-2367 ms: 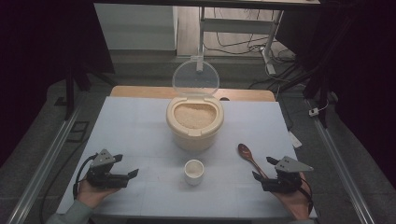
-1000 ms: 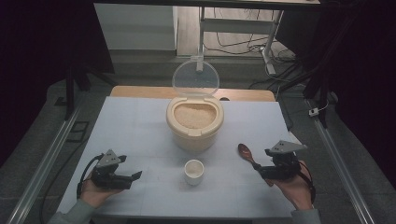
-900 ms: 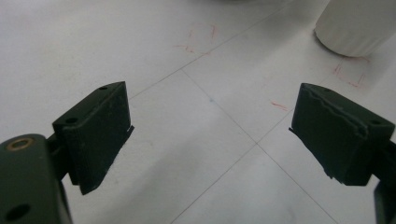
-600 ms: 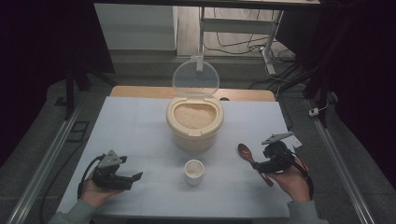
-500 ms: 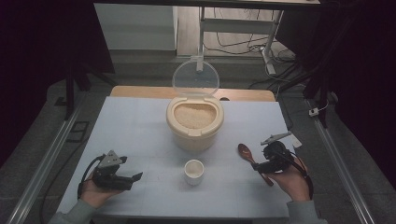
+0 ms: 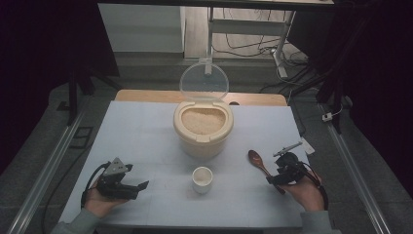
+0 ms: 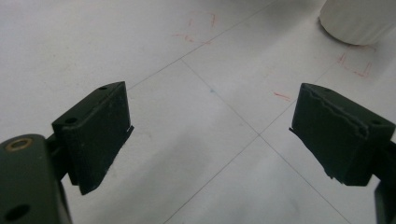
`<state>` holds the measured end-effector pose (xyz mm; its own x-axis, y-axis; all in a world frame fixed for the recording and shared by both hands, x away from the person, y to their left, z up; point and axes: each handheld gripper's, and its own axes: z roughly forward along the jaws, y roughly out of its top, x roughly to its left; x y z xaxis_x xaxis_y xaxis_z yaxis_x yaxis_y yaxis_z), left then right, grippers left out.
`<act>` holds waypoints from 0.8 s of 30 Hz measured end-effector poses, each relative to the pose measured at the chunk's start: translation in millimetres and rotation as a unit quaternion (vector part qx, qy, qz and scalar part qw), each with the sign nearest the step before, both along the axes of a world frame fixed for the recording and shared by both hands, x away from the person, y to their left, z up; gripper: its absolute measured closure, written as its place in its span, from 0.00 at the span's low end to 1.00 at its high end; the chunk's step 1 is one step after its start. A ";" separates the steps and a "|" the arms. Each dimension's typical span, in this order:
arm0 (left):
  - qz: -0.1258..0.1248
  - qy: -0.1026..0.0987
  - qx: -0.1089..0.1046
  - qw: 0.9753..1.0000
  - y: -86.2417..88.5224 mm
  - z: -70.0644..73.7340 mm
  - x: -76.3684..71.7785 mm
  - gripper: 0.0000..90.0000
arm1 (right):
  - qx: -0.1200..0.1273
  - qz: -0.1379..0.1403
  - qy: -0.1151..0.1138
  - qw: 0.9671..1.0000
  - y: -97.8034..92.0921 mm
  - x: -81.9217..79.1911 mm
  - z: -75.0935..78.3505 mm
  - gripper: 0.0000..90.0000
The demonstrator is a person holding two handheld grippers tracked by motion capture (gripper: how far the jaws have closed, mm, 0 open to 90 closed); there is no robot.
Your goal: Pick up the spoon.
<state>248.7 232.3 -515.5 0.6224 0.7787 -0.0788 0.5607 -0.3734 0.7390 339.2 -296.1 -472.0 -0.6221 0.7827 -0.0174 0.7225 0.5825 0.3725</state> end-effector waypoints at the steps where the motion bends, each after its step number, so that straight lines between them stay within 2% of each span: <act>1: -0.001 0.001 0.001 1.000 0.3 -0.3 0.1 0.13 | -0.002 -0.001 0.002 1.000 0.1 0.3 -1.7 0.48; 10: -0.001 0.002 0.003 1.000 0.1 -1.0 -0.2 0.13 | -0.016 0.005 0.013 1.000 3.7 2.7 -11.6 0.59; 16: -0.001 0.002 0.006 1.000 0.1 -1.5 -0.1 0.13 | -0.028 0.014 0.019 0.999 8.3 5.6 -18.1 0.70; 19: -0.001 0.003 0.006 1.000 0.3 -1.9 -0.1 0.13 | -0.028 0.013 0.017 0.999 9.1 5.6 -18.1 0.75; 23: -0.002 0.004 0.007 1.000 0.1 -2.3 0.1 0.13 | -0.029 0.011 0.026 0.999 11.6 9.7 -18.5 0.84; 24: -0.003 0.004 0.008 1.000 -0.2 -2.4 0.2 0.13 | -0.035 0.013 0.027 0.999 12.9 10.6 -18.3 0.85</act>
